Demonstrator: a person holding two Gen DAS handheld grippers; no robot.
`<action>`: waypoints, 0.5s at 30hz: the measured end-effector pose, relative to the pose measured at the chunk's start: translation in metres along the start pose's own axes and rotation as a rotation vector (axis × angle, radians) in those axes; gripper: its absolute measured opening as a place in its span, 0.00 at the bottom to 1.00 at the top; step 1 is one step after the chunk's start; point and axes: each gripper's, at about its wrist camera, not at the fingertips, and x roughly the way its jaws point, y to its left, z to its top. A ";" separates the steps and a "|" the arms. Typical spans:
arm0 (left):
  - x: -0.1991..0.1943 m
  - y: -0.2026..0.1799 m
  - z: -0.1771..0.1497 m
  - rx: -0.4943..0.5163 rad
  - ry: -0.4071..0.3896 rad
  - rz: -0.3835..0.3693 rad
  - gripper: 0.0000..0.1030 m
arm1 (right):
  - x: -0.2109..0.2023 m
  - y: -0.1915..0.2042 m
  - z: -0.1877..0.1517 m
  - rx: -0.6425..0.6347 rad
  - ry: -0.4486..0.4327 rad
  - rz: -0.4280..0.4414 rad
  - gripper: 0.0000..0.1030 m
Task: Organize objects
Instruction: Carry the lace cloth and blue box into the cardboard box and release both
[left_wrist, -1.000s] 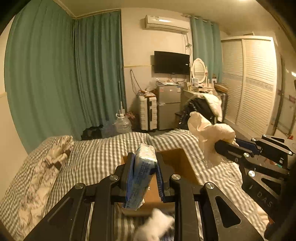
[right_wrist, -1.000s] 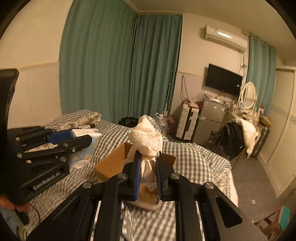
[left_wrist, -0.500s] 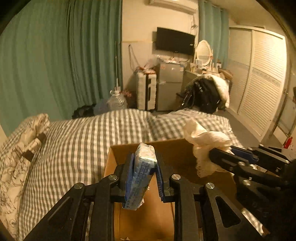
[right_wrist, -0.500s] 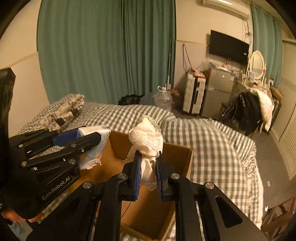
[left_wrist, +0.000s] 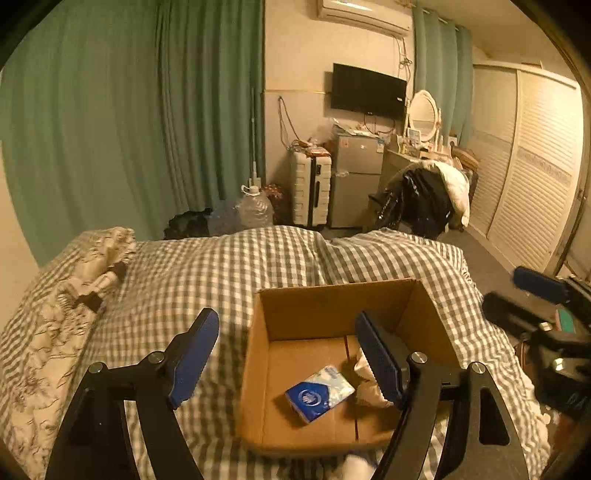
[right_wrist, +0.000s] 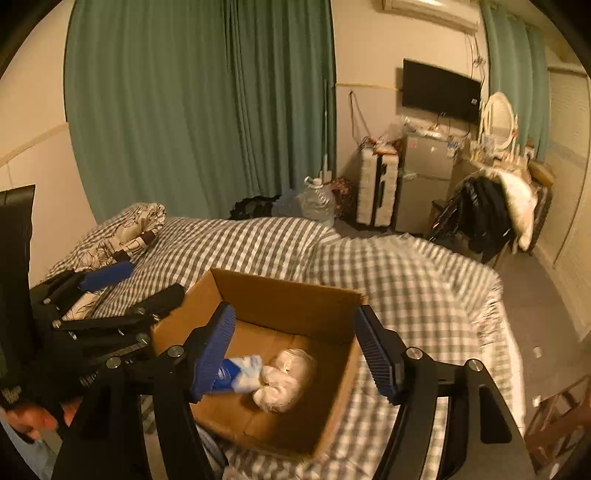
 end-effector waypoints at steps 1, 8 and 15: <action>-0.007 0.002 0.000 0.000 -0.003 0.005 0.77 | -0.012 0.002 0.001 -0.012 -0.009 -0.014 0.66; -0.084 0.008 0.003 0.008 -0.039 0.052 0.83 | -0.106 0.016 0.014 -0.071 -0.083 -0.073 0.66; -0.126 0.001 -0.043 0.055 -0.036 0.080 0.89 | -0.165 0.030 -0.006 -0.084 -0.085 -0.006 0.67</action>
